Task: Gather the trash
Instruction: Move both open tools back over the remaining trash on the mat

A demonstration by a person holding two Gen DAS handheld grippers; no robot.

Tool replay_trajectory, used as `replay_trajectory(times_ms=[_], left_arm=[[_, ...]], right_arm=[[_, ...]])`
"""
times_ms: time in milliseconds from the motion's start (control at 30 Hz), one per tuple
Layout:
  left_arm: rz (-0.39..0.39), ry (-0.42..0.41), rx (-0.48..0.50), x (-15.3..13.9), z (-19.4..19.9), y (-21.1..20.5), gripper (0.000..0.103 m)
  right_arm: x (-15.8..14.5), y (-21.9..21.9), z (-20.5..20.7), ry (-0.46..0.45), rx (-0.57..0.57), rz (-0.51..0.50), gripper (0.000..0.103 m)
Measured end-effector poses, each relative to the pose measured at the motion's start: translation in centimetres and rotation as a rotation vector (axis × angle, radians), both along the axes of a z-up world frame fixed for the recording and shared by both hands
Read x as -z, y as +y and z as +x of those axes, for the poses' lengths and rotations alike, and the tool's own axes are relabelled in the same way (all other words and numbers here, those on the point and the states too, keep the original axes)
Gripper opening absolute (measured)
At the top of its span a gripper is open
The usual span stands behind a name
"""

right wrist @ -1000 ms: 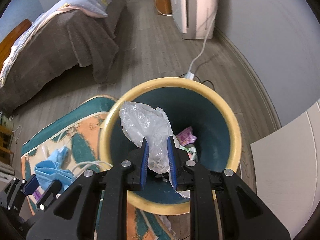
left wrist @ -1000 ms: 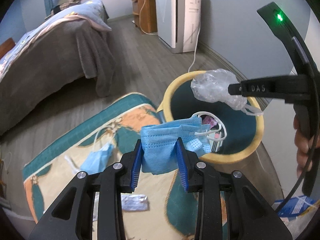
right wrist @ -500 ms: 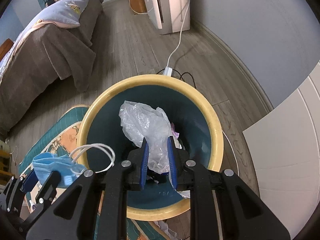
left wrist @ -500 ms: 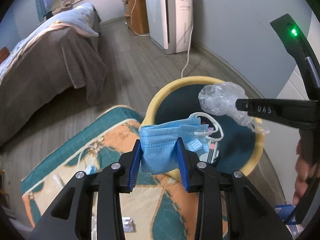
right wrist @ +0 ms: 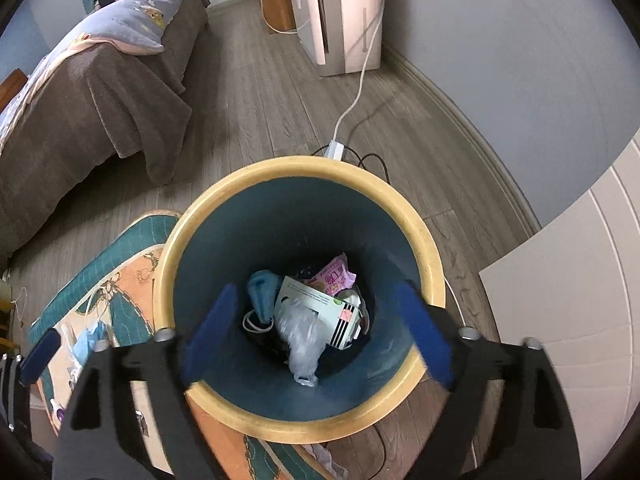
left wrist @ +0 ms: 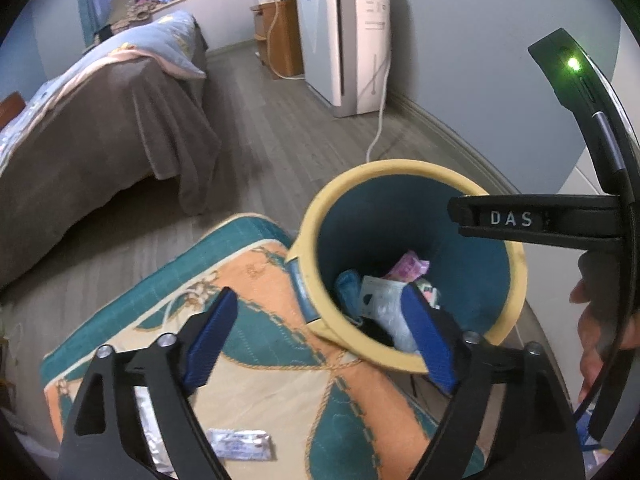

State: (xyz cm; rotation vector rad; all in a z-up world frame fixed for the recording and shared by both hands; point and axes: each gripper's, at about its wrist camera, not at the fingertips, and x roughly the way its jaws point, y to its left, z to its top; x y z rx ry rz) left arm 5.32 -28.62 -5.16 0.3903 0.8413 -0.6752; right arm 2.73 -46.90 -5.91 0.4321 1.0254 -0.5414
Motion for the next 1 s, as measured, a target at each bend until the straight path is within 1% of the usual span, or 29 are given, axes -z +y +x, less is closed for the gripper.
replay_trajectory(times_ms=[33,167,400,533,733,833,900,1000], left_arm=[[0.002,-0.006,-0.009,-0.1,0.0,0.4,0.088],[0.009,-0.027,-0.042,-0.7,0.5,2.2,0.091],[0.031,-0.037,-0.110,-1.7,1.9,7.2,0.092],[0.052,-0.041,-0.168,-2.1,2.7,11.5,0.092],[0.060,-0.015,-0.274,-2.1,4.1,17.1,0.092],[0.065,-0.007,-0.325,-2.1,4.6,19.8,0.092],[0.065,-0.003,-0.341,-2.2,4.7,20.9,0.092],[0.061,-0.013,-0.366,-2.2,4.4,23.0,0.092]], right_arm=[[-0.1,0.1,0.1,-0.002,-0.004,-0.001,0.092],[-0.5,0.9,0.5,-0.008,-0.019,-0.008,0.097],[-0.9,2.5,1.5,-0.011,-0.063,-0.016,0.097],[-1.2,3.7,2.1,-0.012,-0.095,-0.034,0.097],[-2.5,6.0,2.9,-0.059,-0.146,-0.047,0.097],[-2.8,8.0,3.8,-0.080,-0.218,-0.026,0.097],[-2.8,9.8,4.5,-0.083,-0.288,-0.019,0.097],[-3.1,12.4,5.4,-0.077,-0.379,-0.057,0.097]])
